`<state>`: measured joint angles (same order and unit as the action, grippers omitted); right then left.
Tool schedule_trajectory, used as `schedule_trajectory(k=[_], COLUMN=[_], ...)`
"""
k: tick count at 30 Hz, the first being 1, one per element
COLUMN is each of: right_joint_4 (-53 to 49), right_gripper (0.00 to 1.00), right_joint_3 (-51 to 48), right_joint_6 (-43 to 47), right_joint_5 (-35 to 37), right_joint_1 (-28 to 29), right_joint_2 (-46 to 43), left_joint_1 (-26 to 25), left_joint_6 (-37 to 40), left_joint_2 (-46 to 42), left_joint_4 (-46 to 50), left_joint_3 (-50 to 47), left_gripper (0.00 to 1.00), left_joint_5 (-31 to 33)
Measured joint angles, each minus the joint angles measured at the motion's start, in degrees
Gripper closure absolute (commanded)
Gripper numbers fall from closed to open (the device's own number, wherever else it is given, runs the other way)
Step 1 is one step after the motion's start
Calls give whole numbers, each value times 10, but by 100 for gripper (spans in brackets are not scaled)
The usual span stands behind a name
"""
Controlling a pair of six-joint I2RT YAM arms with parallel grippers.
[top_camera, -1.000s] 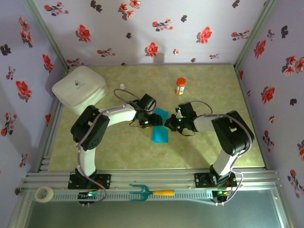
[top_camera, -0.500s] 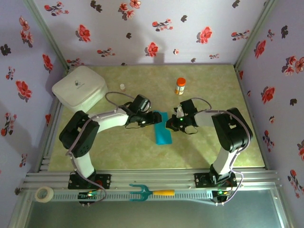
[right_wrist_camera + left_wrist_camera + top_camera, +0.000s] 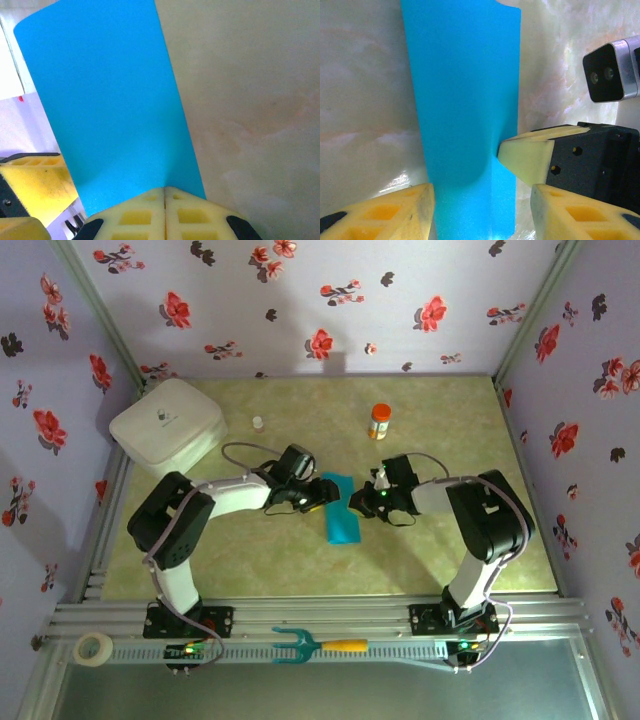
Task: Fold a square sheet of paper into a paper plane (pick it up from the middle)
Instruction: Fold the square sheet of paper at the center of the table.
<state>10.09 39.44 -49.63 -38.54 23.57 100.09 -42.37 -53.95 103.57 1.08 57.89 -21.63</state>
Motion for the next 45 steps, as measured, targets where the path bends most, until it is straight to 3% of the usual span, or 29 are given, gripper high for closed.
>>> schedule_trajectory(k=[12, 20, 32, 45], right_joint_4=[54, 83, 108, 30], right_gripper=[92, 91, 90, 87], right_joint_3=[-25, -37, -47, -14], right_joint_6=[-66, -97, -125, -74], right_joint_5=[15, 22, 30, 28], right_joint_1=[5, 7, 11, 11], right_joint_2=[-7, -10, -12, -13], left_joint_1=[0, 0, 0, -1], left_joint_6=[1, 1, 1, 21], left_joint_2=[16, 16, 39, 46], left_joint_4=[11, 11, 11, 31], left_joint_3=[0, 0, 12, 46], left_gripper=[39, 50, 59, 65], left_joint_5=[7, 10, -7, -15])
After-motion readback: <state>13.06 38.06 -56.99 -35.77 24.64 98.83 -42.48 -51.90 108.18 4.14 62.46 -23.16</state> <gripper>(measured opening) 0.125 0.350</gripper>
